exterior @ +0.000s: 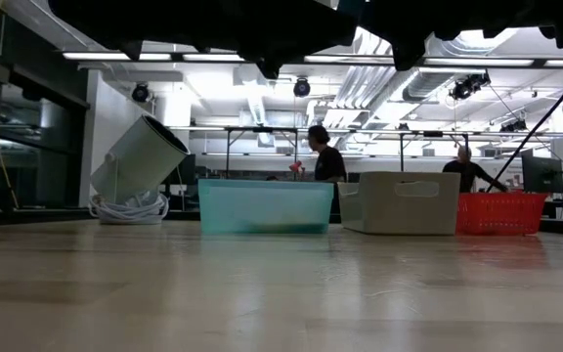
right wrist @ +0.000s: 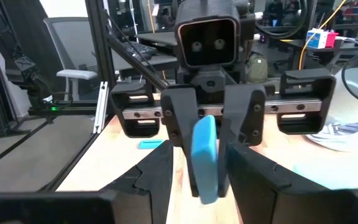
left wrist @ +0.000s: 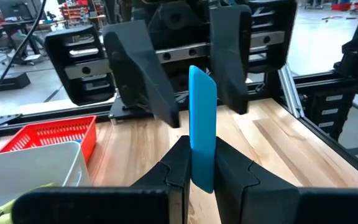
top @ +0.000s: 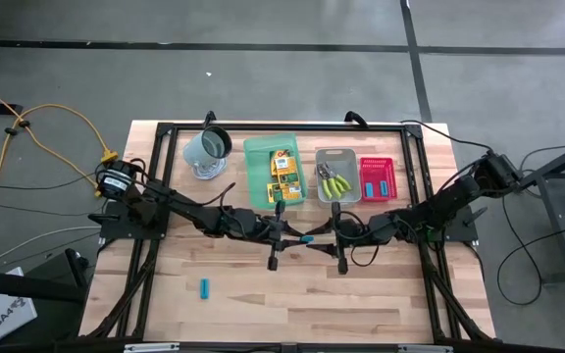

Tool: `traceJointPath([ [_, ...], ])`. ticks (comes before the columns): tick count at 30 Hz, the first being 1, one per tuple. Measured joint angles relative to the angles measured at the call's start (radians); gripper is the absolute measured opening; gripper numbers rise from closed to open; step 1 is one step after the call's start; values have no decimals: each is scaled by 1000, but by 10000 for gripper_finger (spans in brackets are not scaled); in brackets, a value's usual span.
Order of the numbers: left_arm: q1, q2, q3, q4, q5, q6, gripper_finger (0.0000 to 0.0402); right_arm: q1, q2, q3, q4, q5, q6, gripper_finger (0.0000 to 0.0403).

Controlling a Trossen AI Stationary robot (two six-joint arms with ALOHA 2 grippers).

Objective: Pick & Place School Supplies
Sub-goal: Put the top blue eraser into the red bin

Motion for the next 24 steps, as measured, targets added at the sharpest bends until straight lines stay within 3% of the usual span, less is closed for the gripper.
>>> traceJointPath([
  [6,0,0,0,0,0,12,39,0,0,0,0,0,0,119],
  [16,0,0,0,-1,1,11,39,0,0,0,0,-4,0,25],
  [24,0,0,0,-1,3,11,39,0,0,0,0,-16,23,40],
])
